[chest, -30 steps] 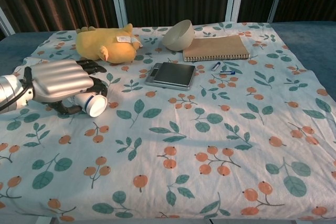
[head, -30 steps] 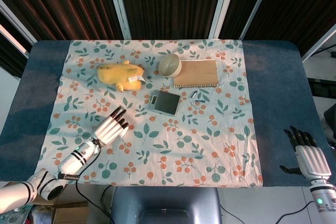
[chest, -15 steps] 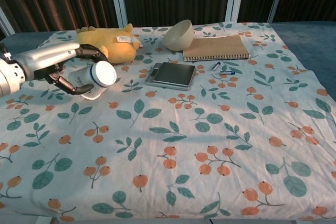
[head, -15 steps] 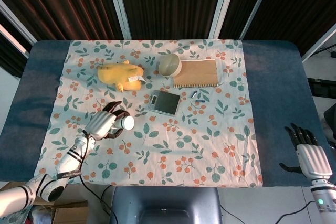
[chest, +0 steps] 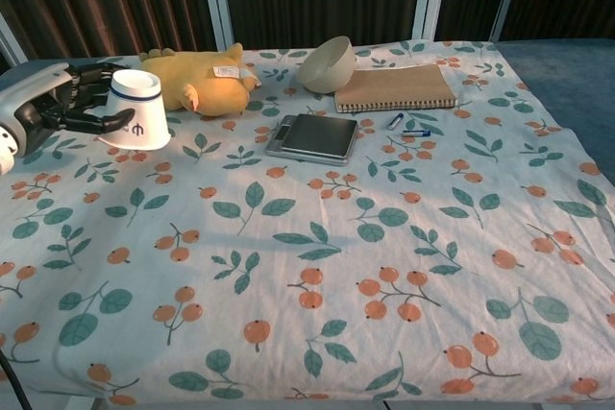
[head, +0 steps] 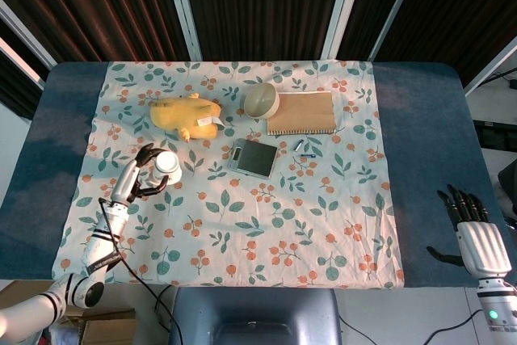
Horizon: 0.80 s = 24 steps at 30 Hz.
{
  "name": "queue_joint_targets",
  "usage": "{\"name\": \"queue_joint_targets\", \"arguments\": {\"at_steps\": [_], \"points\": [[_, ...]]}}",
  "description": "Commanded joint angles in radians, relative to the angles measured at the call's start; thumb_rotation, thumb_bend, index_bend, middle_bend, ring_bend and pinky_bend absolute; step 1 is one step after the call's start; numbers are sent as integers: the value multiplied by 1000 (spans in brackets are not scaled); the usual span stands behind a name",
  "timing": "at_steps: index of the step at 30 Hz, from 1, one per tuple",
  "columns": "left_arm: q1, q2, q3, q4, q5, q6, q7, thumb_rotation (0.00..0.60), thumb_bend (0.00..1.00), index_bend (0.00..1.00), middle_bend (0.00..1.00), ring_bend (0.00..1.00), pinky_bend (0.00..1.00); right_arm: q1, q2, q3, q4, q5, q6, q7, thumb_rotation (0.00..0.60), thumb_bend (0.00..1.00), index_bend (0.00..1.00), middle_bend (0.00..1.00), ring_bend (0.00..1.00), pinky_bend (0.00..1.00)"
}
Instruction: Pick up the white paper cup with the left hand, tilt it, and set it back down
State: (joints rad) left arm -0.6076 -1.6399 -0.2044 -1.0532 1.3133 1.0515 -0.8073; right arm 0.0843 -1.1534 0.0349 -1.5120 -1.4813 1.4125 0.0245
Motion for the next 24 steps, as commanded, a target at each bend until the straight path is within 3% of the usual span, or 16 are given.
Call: {"name": "queue_joint_targets", "arguments": {"at_steps": [1, 10, 16, 24], "points": [[12, -27, -8, 36, -13, -15, -41, 600, 435, 397, 304, 35, 115, 0, 0, -1, 0, -1, -1, 1, 600, 95, 0, 0, 0, 0], [17, -67, -1, 115, 2, -40, -103, 600, 427, 325, 249, 16, 118, -4, 6, -1, -2, -2, 3, 10, 600, 95, 0, 0, 0, 0], [22, -67, 21, 137, 45, -32, -150, 600, 397, 20, 36, 0, 143, -3, 6, -2, 0, 1, -3, 15, 600, 95, 0, 0, 0, 0], [36, -57, 22, 126, 60, -2, -157, 600, 399, 0, 0, 0, 140, -4, 8, -4, 1, -2, -3, 22, 600, 95, 0, 0, 0, 0]]}}
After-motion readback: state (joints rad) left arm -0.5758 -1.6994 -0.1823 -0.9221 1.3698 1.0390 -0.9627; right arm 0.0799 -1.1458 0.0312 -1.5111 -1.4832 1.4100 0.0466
